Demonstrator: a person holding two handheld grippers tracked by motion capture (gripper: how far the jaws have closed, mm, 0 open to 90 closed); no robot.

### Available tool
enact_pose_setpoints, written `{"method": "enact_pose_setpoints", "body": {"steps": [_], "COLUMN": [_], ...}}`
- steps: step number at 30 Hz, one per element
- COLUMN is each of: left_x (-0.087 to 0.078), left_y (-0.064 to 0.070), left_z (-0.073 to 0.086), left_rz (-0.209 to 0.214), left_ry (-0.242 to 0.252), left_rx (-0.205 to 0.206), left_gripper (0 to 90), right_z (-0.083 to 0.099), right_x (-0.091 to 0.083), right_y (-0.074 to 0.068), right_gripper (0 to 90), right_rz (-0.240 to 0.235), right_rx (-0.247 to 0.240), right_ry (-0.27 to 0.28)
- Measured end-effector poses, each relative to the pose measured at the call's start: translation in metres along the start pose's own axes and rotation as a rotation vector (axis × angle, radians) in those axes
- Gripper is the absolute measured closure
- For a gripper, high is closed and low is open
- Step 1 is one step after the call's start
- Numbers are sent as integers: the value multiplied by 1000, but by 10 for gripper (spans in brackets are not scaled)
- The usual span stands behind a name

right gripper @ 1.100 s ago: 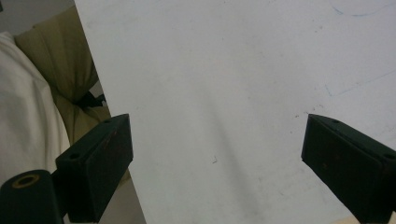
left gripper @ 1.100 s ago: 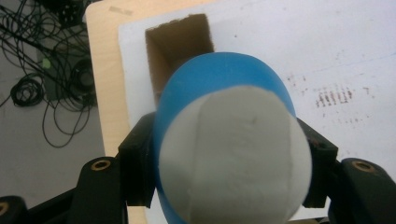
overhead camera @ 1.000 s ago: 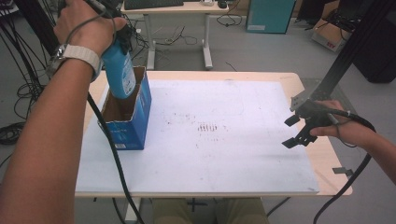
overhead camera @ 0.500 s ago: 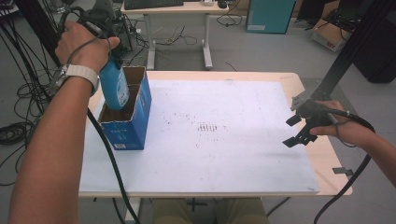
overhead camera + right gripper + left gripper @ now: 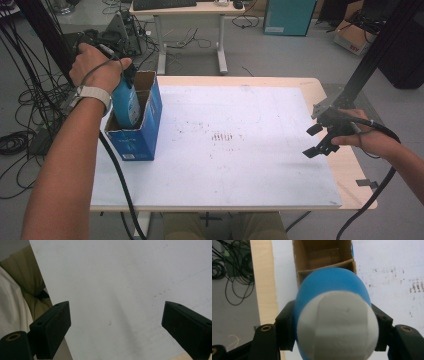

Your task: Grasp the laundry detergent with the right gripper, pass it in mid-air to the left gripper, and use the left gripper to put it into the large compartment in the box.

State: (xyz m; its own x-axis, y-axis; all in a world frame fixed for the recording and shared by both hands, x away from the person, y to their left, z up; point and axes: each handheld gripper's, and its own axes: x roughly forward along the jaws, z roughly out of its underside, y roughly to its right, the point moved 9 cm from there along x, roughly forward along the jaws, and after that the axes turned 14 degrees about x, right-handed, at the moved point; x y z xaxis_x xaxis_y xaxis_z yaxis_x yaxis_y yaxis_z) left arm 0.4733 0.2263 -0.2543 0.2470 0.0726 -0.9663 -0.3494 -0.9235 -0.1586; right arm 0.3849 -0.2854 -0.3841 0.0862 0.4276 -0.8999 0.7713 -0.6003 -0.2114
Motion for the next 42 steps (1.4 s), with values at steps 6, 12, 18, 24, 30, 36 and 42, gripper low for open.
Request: {"method": "enact_pose_setpoints", "body": {"steps": [6,12,18,24,30,36,42], "left_x": [16,32,47,59,71,80,90], "left_y": [2,5,6,7,9,11,14], "left_z": [2,7,12,17,19,22,24], "left_rz": [-2,4,0,0,-7,-3,-2], "left_ry": [-5,-13,-10,-18,-17,-22,-36], "left_rx": [1,5,-1,-10,-12,-10,4], "left_gripper": [375,376,375,375,375,375,375], "right_z": [4,4,5,5,7,8,10], "right_x": [2,2,3,3,5,6,6], "right_y": [3,5,7,8,7,8,9], "right_gripper": [85,85,84,83,83,83,83], "right_rz": [2,5,11,14,14,11,10], "right_rx": [13,16,20,23,30,30,33], "right_ry": [-11,-8,-10,-6,-10,-16,-19]}}
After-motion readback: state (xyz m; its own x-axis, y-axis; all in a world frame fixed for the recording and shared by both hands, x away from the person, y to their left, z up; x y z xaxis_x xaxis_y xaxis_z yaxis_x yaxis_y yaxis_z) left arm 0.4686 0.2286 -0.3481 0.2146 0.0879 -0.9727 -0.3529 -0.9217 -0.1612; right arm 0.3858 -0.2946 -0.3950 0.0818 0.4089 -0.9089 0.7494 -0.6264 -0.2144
